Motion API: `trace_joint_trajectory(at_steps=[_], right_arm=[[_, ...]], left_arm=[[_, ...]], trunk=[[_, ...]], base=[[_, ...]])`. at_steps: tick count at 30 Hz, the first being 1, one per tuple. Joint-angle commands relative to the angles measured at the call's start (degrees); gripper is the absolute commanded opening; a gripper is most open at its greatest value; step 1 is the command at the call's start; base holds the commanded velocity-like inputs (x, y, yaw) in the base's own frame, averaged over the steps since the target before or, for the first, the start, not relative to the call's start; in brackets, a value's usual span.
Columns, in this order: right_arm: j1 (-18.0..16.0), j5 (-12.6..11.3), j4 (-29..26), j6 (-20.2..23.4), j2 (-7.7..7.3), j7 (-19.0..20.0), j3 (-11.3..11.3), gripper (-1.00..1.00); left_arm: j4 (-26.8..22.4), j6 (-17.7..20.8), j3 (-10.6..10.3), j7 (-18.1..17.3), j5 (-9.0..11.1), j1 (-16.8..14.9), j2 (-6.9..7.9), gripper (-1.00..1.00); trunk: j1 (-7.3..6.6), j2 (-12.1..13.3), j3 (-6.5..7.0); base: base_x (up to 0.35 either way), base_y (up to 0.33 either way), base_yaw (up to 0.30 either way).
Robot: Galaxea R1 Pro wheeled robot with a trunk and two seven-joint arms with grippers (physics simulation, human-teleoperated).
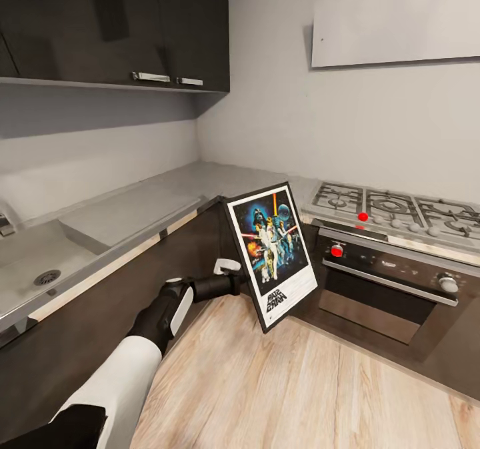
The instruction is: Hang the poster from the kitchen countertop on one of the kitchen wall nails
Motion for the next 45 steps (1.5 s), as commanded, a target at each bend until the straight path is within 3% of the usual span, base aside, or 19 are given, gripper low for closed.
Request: trace_joint_trajectory(at_steps=[1,5,7,13,16,19,20,21,23,24,27,31,36,41,42,43,45], right_arm=[[-0.03,0.49,0.03,-0.14,0.04,-0.39,0.00,1.00],[-0.05,0.49,-0.66,-0.20,0.09,-0.43,0.02,1.00],[-0.05,0.49,-2.28,-0.21,0.27,-0.49,0.06,1.00],[-0.11,0.52,-4.06,-0.21,0.67,-0.59,0.14,1.00],[-0.11,0.59,-7.09,-0.11,1.66,-0.81,0.22,1.00],[-0.24,0.67,-10.89,0.21,3.36,-3.11,0.27,1.00],[-0.37,1.26,-12.49,0.57,4.63,-5.57,0.50,1.00],[-0.44,1.94,-13.13,0.87,5.29,-7.05,0.78,1.00],[-0.67,5.74,-14.42,2.20,7.21,-12.13,2.39,1.00],[-0.78,9.13,-14.91,3.39,8.41,-15.67,3.51,1.00],[-1.47,14.58,-15.42,5.33,10.87,-21.66,4.74,1.00],[-3.89,18.36,-15.70,7.60,13.56,-26.39,6.14,1.00],[-5.77,20.25,-15.92,15.33,15.06,-27.27,9.12,1.00],[-7.29,20.68,-16.29,17.93,15.68,-27.44,10.64,1.00],[-7.67,20.72,-16.33,18.21,15.77,-27.42,10.79,1.00],[-9.56,20.78,-16.38,18.85,16.02,-27.33,11.03,1.00],[-10.27,20.78,-16.39,20.03,16.23,-27.16,11.06,1.00]], left_arm=[[0.51,0.49,-0.02,2.01,0.81,-0.03,0.00,-1.00],[1.68,0.64,-0.07,4.25,2.91,0.01,0.00,-1.00],[2.15,1.79,-0.10,5.17,5.63,0.02,0.00,-1.00],[2.39,4.61,-0.14,5.67,7.66,0.00,0.00,-1.00],[2.43,5.26,-0.17,5.76,8.06,0.02,0.00,-1.00],[2.48,5.50,-0.26,5.79,8.20,0.03,0.00,-1.00],[2.49,5.56,-0.31,5.80,8.30,0.03,0.00,-1.00],[2.50,5.60,-0.32,5.80,8.34,0.03,0.00,-1.00],[2.51,6.03,-0.35,5.80,9.00,0.03,0.00,-1.00],[2.48,6.86,-0.37,5.80,9.92,0.03,0.00,-1.00],[2.45,8.47,-0.38,5.81,11.93,0.02,0.00,-1.00],[2.53,9.38,-0.35,6.08,13.23,0.03,0.00,-1.00],[2.74,9.64,-0.34,10.24,13.87,0.01,0.00,-1.00],[3.01,9.68,-0.38,17.01,17.49,0.03,0.00,-1.00],[3.07,9.67,-0.38,19.34,18.69,0.03,0.00,-1.00],[3.35,9.70,-0.46,26.79,22.13,0.01,0.00,-1.00],[3.67,9.71,-0.52,28.83,22.59,0.02,0.00,-1.00]], trunk=[[0.00,-0.03,-0.05],[0.00,-0.03,-0.05],[0.00,-0.03,-0.05],[0.00,-0.03,-0.05],[0.00,-0.03,-0.05],[0.00,-0.03,-0.05],[0.00,-0.03,-0.05],[0.00,-0.03,-0.05],[0.00,-0.03,-0.05],[0.00,-0.03,-0.05],[0.00,-0.03,-0.05],[0.00,-0.03,-0.05],[0.00,-0.03,-0.05],[0.00,-0.03,-0.05],[0.00,-0.03,-0.05],[0.00,-0.03,-0.05],[0.00,-0.03,-0.05]], base=[[0.000,0.000,0.000],[0.000,0.000,0.000],[0.000,0.000,0.000],[0.000,0.000,0.000],[0.000,0.000,0.000],[0.000,0.000,0.000],[0.000,0.000,0.000],[0.000,0.000,0.000],[0.000,0.000,0.000],[0.000,0.000,0.000],[0.000,0.000,0.000],[0.000,0.000,0.000],[0.000,0.000,0.000],[0.000,0.000,0.000],[0.000,0.000,0.000],[0.000,0.000,0.000],[0.000,0.000,0.000]])
